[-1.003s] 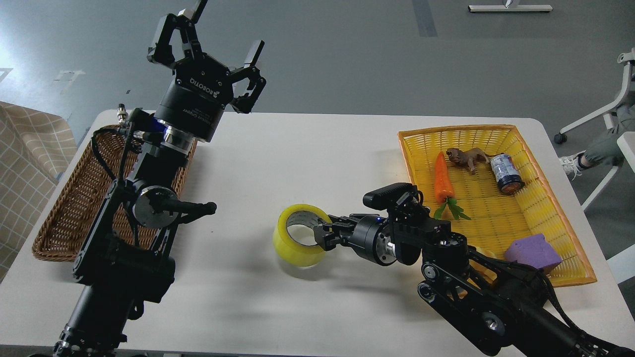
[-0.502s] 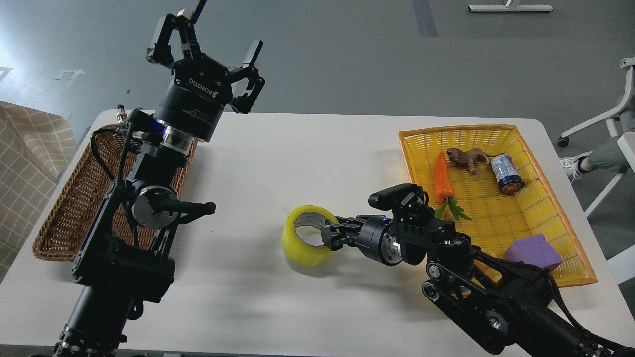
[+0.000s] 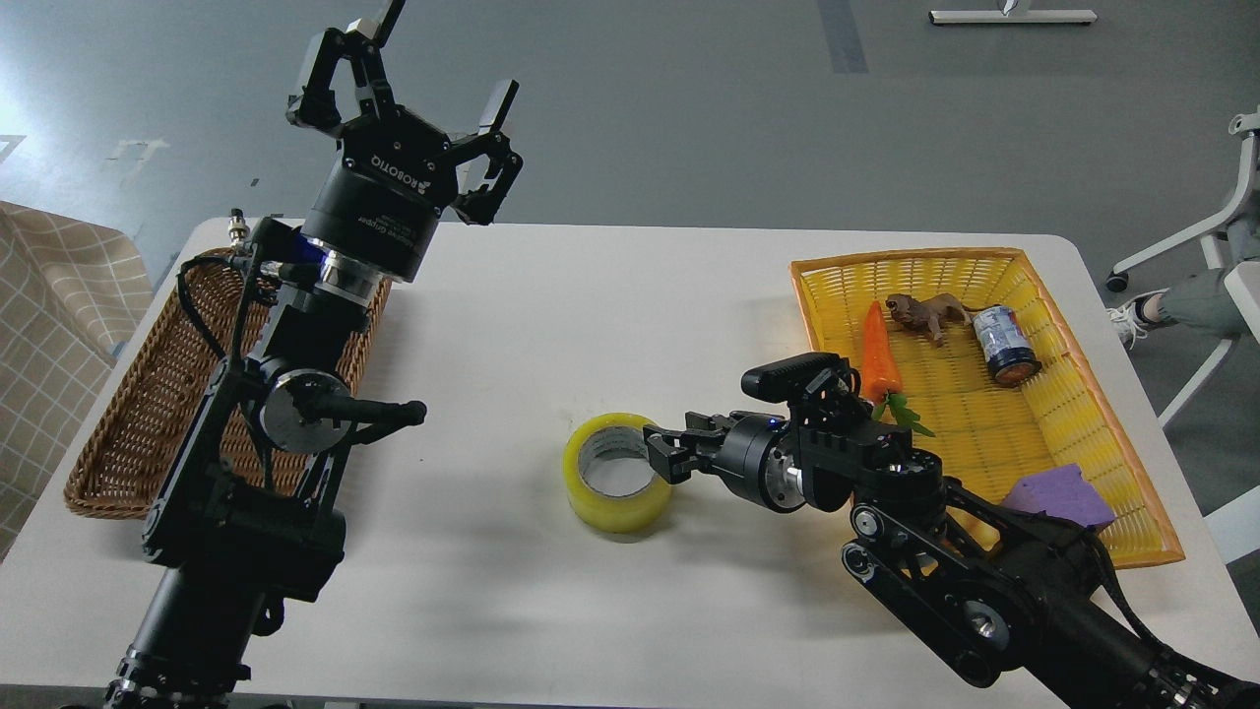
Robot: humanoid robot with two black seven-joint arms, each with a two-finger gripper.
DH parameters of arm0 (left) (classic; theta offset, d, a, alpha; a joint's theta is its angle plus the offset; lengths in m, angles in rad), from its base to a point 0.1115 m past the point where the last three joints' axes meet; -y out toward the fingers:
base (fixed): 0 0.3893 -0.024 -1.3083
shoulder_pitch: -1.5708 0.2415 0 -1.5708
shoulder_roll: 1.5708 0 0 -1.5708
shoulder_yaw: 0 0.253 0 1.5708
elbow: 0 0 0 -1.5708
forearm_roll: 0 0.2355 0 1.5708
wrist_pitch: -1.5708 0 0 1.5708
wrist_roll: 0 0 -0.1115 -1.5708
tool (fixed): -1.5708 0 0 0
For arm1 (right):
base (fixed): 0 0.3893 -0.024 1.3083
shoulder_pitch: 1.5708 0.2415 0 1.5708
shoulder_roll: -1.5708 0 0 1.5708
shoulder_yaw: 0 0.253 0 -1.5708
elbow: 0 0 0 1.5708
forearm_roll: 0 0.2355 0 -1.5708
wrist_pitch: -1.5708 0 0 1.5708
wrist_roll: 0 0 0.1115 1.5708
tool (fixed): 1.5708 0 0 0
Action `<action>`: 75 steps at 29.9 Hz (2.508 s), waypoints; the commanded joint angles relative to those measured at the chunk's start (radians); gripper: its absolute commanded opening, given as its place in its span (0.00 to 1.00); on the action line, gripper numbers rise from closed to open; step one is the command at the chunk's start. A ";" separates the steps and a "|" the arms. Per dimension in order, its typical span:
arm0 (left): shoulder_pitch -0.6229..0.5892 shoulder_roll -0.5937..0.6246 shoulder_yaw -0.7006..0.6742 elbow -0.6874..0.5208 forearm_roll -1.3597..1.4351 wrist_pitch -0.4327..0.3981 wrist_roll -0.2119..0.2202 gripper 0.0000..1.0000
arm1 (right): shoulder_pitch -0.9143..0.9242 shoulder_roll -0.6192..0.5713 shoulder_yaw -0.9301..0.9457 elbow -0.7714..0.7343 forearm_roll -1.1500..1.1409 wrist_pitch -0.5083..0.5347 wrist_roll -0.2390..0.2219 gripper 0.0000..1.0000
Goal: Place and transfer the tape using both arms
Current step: 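Withdraw the right gripper back over the yellow tray, then reach the left gripper toward the tape roll on the table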
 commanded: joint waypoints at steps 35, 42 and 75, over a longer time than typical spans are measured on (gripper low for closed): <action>-0.035 0.152 0.017 -0.007 0.118 0.039 -0.084 0.98 | -0.004 -0.068 0.742 0.314 1.155 -0.163 0.015 1.00; -0.040 0.149 0.017 -0.015 0.116 0.053 -0.072 0.98 | 0.003 0.028 0.742 0.330 1.183 -0.160 0.002 1.00; -0.017 0.425 0.495 -0.001 1.535 0.341 -0.143 0.98 | 0.081 0.028 0.609 0.248 1.183 -0.170 0.002 1.00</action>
